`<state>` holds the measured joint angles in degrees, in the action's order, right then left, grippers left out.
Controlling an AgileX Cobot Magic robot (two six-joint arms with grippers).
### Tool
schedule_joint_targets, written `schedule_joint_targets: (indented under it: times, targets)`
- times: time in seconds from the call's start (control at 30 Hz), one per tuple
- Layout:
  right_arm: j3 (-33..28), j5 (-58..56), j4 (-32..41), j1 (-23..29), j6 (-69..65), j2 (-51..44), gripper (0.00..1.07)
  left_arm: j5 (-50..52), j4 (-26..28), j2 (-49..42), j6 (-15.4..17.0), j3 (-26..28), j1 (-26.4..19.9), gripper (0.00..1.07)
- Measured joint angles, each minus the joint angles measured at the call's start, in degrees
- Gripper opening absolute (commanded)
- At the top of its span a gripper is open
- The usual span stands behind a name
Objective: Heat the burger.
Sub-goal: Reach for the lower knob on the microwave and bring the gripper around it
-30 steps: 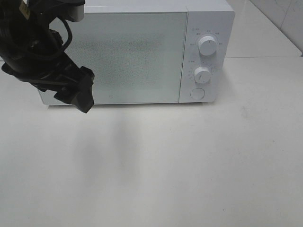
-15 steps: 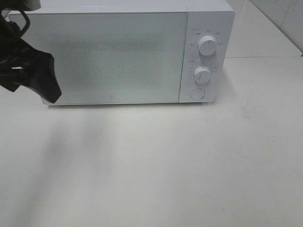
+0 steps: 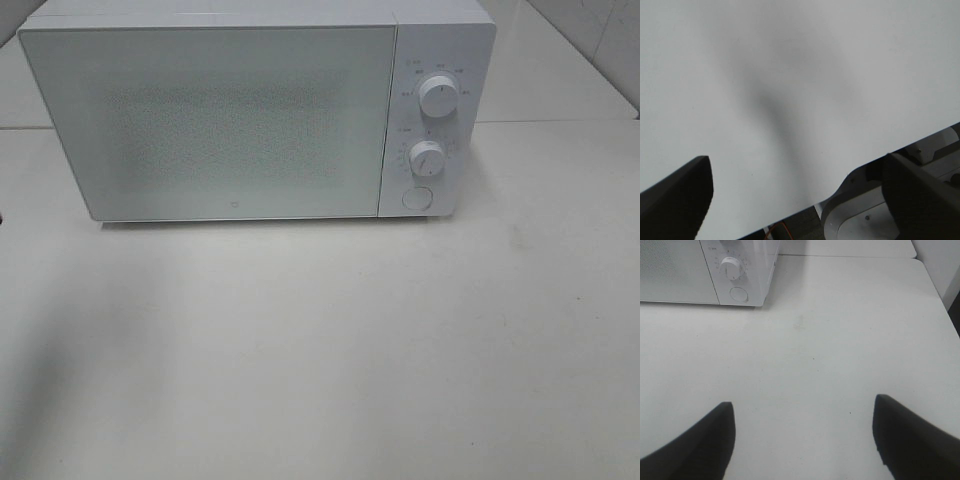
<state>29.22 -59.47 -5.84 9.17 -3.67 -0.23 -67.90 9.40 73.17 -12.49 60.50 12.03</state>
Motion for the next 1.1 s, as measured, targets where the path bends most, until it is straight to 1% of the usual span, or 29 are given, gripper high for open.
schedule_joint_targets:
  times: [0.03, 0.07, 0.1, 0.13, 0.17, 0.2, 0.23, 0.27, 0.3, 0.33, 0.37, 0.4, 0.43, 0.47, 0.5, 0.53, 0.57, 0.6, 0.63, 0.67, 0.7, 0.73, 0.8, 0.83, 0.87, 0.9, 1.0, 1.03, 1.1]
  targets:
    - [0.0, 0.0, 0.0, 0.0, 0.0, 0.0, 0.74, 0.0, 0.0, 0.0, 0.0, 0.0, 0.0, 0.84]
    - [0.0, 0.0, 0.0, 0.0, 0.0, 0.0, 0.74, 0.1, -0.3, -2.8, 0.0, -3.2, -1.4, 0.84]
    - [0.0, 0.0, 0.0, 0.0, 0.0, 0.0, 0.74, 0.4, -0.4, -4.5, 0.0, -4.9, -1.8, 0.84]
    - [0.0, 0.0, 0.0, 0.0, 0.0, 0.0, 0.74, 0.4, -0.4, -4.5, 0.0, -4.9, -1.8, 0.84]
    - [0.0, 0.0, 0.0, 0.0, 0.0, 0.0, 0.74, 1.1, -0.6, -8.3, 0.0, -7.8, -2.2, 0.84]
    - [0.0, 0.0, 0.0, 0.0, 0.0, 0.0, 0.74, 1.4, -0.8, -9.9, 0.0, -9.3, -2.2, 0.84]
    - [0.0, 0.0, 0.0, 0.0, 0.0, 0.0, 0.74, 1.4, -0.8, -9.9, 0.0, -9.3, -2.2, 0.84]
    - [0.0, 0.0, 0.0, 0.0, 0.0, 0.0, 0.74, 1.5, -1.4, -14.0, 0.0, -12.1, -2.2, 0.84]
    - [0.0, 0.0, 0.0, 0.0, 0.0, 0.0, 0.74, 1.5, -1.9, -15.7, -0.1, -13.2, -2.2, 0.84]
    - [0.0, 0.0, 0.0, 0.0, 0.0, 0.0, 0.74, 1.5, -1.9, -15.7, -0.1, -13.2, -2.2, 0.84]
    - [0.0, 0.0, 0.0, 0.0, 0.0, 0.0, 0.74, 1.5, -2.8, -19.9, -0.1, -15.6, -2.2, 0.84]
    - [0.0, 0.0, 0.0, 0.0, 0.0, 0.0, 0.74, 1.5, -3.1, -22.0, -0.1, -17.0, -2.2, 0.84]
    - [0.0, 0.0, 0.0, 0.0, 0.0, 0.0, 0.74, 1.5, -3.1, -22.0, -0.1, -17.0, -2.2, 0.84]
    - [0.0, 0.0, 0.0, 0.0, 0.0, 0.0, 0.74, 1.5, -3.5, -25.9, -0.2, -19.4, -2.2, 0.84]
    - [0.0, 0.0, 0.0, 0.0, 0.0, 0.0, 0.74, 1.5, -3.6, -28.1, -0.4, -20.6, -2.2, 0.84]
    - [0.0, 0.0, 0.0, 0.0, 0.0, 0.0, 0.74, 1.5, -3.6, -28.1, -0.4, -20.6, -2.2, 0.84]
    - [0.0, 0.0, 0.0, 0.0, 0.0, 0.0, 0.74, 1.6, -3.7, -32.0, -0.5, -22.5, -2.2, 0.84]
    - [0.0, 0.0, 0.0, 0.0, 0.0, 0.0, 0.74, 1.6, -3.7, -32.0, -0.5, -22.5, -2.2, 0.84]
    - [0.0, 0.0, 0.0, 0.0, 0.0, 0.0, 0.74, 1.8, -3.7, -35.8, -0.5, -24.2, -2.2, 0.84]
    - [0.0, 0.0, 0.0, 0.0, 0.0, 0.0, 0.74, 2.1, -3.7, -37.8, -0.5, -25.0, -2.2, 0.84]
    - [0.0, 0.0, 0.0, 0.0, 0.0, 0.0, 0.74, 2.1, -3.7, -37.8, -0.5, -25.0, -2.2, 0.84]
    - [0.0, 0.0, 0.0, 0.0, 0.0, 0.0, 0.74, 3.0, -4.2, -41.7, -0.2, -26.6, -2.2, 0.84]
    - [0.0, 0.0, 0.0, 0.0, 0.0, 0.0, 0.74, 3.4, -4.6, -43.2, 0.2, -27.2, -2.2, 0.84]
    - [0.0, 0.0, 0.0, 0.0, 0.0, 0.0, 0.74, 4.2, -6.0, -46.6, 1.4, -28.9, -2.2, 0.84]
    - [0.0, 0.0, 0.0, 0.0, 0.0, 0.0, 0.74, 4.5, -6.7, -47.9, 2.1, -29.6, -2.2, 0.84]
    - [0.0, 0.0, 0.0, 0.0, 0.0, 0.0, 0.74, 5.9, -7.6, -50.5, 3.8, -30.9, -2.2, 0.84]
    - [0.0, 0.0, 0.0, 0.0, 0.0, 0.0, 0.74, 6.5, -7.9, -51.6, 4.6, -31.5, -2.2, 0.84]
    - [0.0, 0.0, 0.0, 0.0, 0.0, 0.0, 0.74, 7.1, -8.2, -52.8, 5.5, -31.9, -2.2, 0.84]
    - [0.0, 0.0, 0.0, 0.0, 0.0, 0.0, 0.74, 7.2, -8.2, -53.2, 5.8, -31.9, -2.2, 0.84]
